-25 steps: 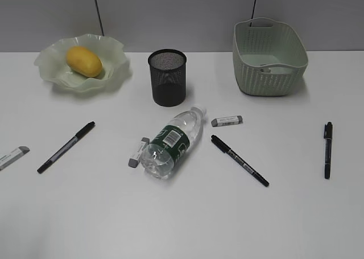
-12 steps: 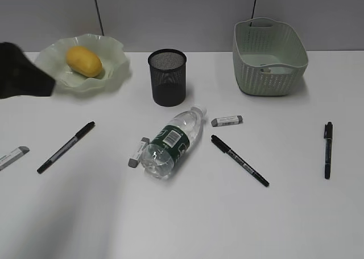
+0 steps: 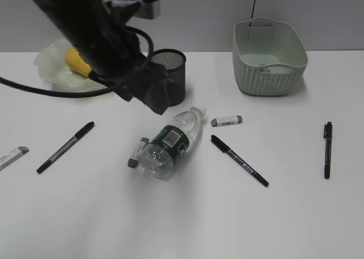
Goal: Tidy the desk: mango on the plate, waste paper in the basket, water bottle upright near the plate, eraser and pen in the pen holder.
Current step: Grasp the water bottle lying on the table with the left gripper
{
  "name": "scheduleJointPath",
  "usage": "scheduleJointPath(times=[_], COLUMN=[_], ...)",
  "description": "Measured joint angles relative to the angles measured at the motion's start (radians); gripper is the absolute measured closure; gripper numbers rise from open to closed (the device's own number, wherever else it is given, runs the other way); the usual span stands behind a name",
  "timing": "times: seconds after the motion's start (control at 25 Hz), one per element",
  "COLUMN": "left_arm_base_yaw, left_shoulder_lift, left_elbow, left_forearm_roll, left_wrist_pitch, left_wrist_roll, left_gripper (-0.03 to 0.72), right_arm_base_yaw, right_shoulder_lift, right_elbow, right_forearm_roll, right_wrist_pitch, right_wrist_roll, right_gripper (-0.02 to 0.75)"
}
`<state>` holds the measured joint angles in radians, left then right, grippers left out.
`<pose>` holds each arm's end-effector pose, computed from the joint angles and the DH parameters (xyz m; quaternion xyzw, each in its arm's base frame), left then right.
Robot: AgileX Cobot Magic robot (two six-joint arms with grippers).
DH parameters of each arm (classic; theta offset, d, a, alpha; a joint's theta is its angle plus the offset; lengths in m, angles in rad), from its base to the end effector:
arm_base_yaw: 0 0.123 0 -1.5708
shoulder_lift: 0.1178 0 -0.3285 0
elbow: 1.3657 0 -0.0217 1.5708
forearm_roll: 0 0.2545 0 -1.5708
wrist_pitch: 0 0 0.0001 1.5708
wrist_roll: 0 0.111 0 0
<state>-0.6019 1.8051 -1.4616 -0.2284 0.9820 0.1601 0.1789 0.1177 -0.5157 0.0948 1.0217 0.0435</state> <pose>0.3193 -0.2447 0.2852 0.3210 0.9269 -0.1374 0.1377 -0.0107 0.0072 0.2811 -0.0572 0.8663 0.1019 0.4856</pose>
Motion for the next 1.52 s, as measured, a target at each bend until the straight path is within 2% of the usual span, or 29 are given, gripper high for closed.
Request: scheduleJointPath(times=[0.2, 0.4, 0.76, 1.12, 1.4, 1.52], left_arm_base_yaw=[-0.020, -0.064, -0.106, -0.106, -0.106, -0.106], left_shoulder_lift=[0.179, 0.330, 0.507, 0.588, 0.592, 0.592], left_elbow=[-0.186, -0.340, -0.501, -0.552, -0.552, -0.554], left_forearm_roll=[0.048, 0.149, 0.228, 0.228, 0.234, 0.235], left_wrist_pitch=[0.064, 0.127, 0.207, 0.224, 0.230, 0.232], left_wrist_roll=[-0.040, -0.131, -0.230, -0.262, -0.265, -0.265], left_gripper=[0.069, 0.069, 0.068, 0.078, 0.185, 0.186], right_arm_base_yaw=[0.000, 0.000, 0.000, 0.000, 0.000, 0.000], right_shoulder_lift=[0.000, 0.000, 0.000, 0.000, 0.000, 0.000], right_elbow=[0.000, 0.000, 0.000, 0.000, 0.000, 0.000], right_forearm_roll=[0.000, 0.000, 0.000, 0.000, 0.000, 0.000], right_wrist_pitch=[0.003, 0.003, 0.011, 0.011, 0.011, 0.011], right_wrist_roll=[0.000, 0.000, 0.000, 0.000, 0.000, 0.000], right_gripper=[0.237, 0.237, 0.237, 0.237, 0.237, 0.237])
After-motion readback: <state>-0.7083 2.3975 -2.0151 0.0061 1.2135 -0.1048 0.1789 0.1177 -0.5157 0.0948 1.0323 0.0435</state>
